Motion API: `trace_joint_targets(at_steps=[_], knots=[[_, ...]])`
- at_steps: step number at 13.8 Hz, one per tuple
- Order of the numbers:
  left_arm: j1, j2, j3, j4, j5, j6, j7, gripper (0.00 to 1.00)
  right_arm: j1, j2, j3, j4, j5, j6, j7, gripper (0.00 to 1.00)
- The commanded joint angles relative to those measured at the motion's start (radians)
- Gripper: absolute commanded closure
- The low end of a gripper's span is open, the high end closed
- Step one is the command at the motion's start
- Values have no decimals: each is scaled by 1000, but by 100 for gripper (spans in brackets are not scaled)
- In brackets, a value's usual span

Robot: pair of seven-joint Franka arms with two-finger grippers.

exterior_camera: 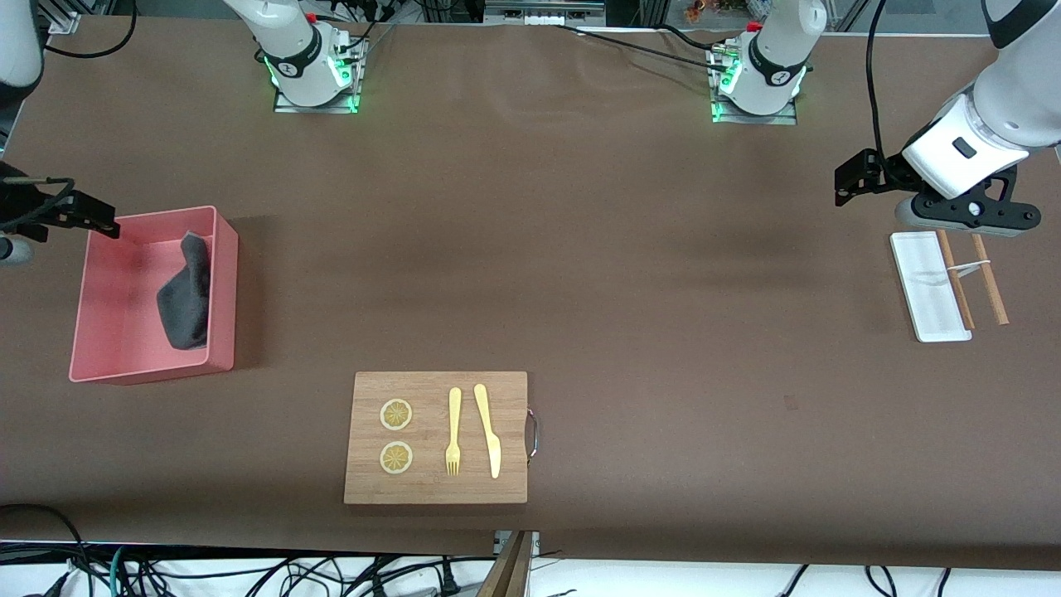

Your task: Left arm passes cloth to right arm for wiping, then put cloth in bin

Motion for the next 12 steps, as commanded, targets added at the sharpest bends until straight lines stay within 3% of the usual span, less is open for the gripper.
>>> trace_joint_targets(at_steps=[1,4,12], knots=[[4,-17,-6,-9,20,-10,12,0,13,-49,32,13,49,-44,78,0],[4,-17,-8,-9,20,-10,11,0,53,-50,26,67,80,-101,117,0],[4,-17,-8,-9,20,-10,11,0,55,-55,32,81,100,-104,98,0]])
